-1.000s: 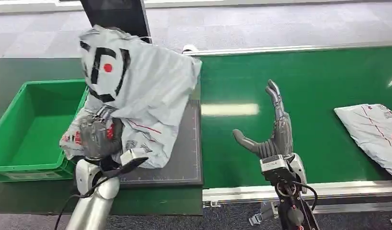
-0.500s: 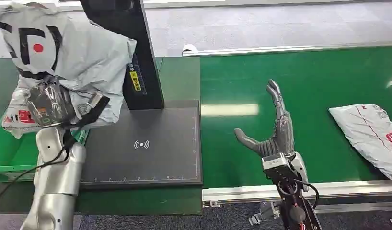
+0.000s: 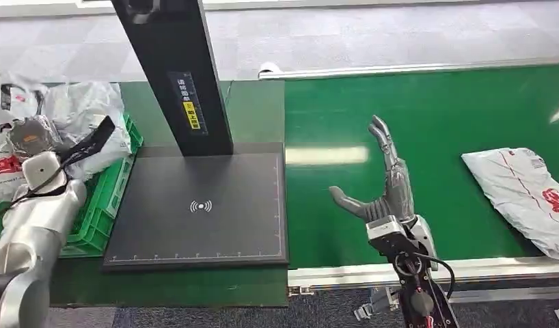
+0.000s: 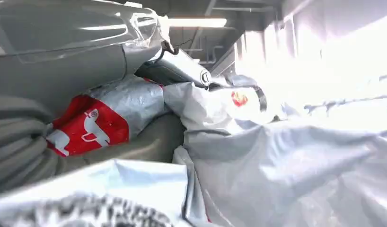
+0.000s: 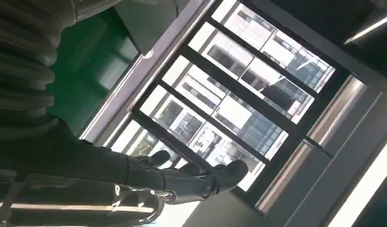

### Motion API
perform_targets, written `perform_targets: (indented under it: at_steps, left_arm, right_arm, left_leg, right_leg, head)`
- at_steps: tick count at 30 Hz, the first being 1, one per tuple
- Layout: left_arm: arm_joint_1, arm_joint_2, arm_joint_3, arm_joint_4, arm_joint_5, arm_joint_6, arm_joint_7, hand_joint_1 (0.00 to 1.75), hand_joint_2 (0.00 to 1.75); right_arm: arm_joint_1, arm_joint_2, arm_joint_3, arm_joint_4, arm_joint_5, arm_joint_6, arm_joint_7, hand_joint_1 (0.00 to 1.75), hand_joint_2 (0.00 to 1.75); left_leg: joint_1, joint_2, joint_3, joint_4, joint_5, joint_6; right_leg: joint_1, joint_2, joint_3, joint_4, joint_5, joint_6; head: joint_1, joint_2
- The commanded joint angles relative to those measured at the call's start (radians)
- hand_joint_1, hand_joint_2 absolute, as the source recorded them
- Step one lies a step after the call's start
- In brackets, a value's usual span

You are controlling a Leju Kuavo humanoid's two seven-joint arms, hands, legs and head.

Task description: Moved the parcel from conveyor to table for the left to box.

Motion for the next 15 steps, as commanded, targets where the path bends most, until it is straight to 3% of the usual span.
perform_targets:
  at_steps: [1,4,6,15]
  left_arm:
    - [-0.106,0.071,-0.078,0.235,-0.016,-0.034,0.016,1.75,1.75]
    - [-0.108,0.072,-0.092,0.243,-0.016,-0.072,0.033,1.75,1.75]
    - [-0.121,0.084,-0.110,0.262,-0.016,-0.172,0.050,1.75,1.75]
    - [-0.140,0.161,-0.124,0.282,-0.016,-0.261,0.058,1.75,1.75]
  right_arm:
    - [-0.055,0.014,0.031,0.104,0.001,0.004,0.005,0.00,1.75]
    - [-0.055,0.015,0.031,0.105,0.004,0.005,0.006,0.00,1.75]
    - [-0.084,0.019,0.036,0.128,0.009,0.010,0.012,0.00,1.75]
    - [-0.118,0.039,0.045,0.165,0.015,0.024,0.032,0.00,1.75]
  left_leg:
    - [0.000,0.001,0.000,0.000,0.000,0.000]
    - [0.000,0.000,-0.001,0.000,0.000,0.000]
    - [0.000,0.001,-0.001,0.000,0.000,0.000]
    - [0.000,0.002,0.000,-0.001,0.000,-0.001]
  right_leg:
    - [0.000,0.000,0.000,-0.001,0.000,0.000]
    - [0.000,-0.001,0.001,-0.001,0.000,0.000]
    - [0.000,0.000,0.000,0.000,0.000,0.000]
    - [0.000,0.002,-0.001,0.000,0.001,-0.001]
  head:
    - [0.000,0.000]
    - [0.000,0.000]
    - [0.001,0.000]
    - [0.000,0.000]
